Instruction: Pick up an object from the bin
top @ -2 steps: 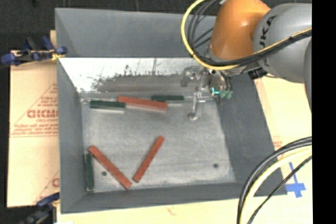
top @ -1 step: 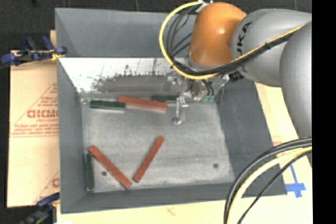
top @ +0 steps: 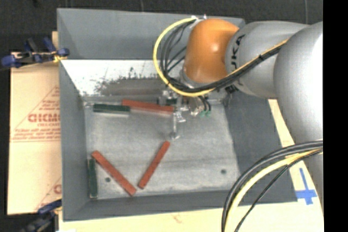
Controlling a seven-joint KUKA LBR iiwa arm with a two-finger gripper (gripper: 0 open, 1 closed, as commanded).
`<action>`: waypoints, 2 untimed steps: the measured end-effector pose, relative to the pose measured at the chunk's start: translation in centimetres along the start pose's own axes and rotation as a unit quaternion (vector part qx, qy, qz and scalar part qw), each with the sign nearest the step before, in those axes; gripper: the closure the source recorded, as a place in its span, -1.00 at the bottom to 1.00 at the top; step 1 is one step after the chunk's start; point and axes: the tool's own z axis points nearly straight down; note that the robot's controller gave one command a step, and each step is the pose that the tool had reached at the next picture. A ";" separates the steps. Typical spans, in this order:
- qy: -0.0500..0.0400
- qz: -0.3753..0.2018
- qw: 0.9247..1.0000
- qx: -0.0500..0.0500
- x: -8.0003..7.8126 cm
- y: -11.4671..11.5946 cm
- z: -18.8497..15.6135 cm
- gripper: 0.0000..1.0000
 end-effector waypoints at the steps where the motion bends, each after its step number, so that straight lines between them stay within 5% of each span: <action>1: -0.007 0.041 0.999 0.000 -1.7 1.2 2.2 1.00; 2: -0.001 0.040 0.999 0.000 -1.3 1.2 2.7 -1.00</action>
Offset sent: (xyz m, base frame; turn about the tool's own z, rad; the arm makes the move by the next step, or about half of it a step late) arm 0.0000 0.0000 0.0000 0.0000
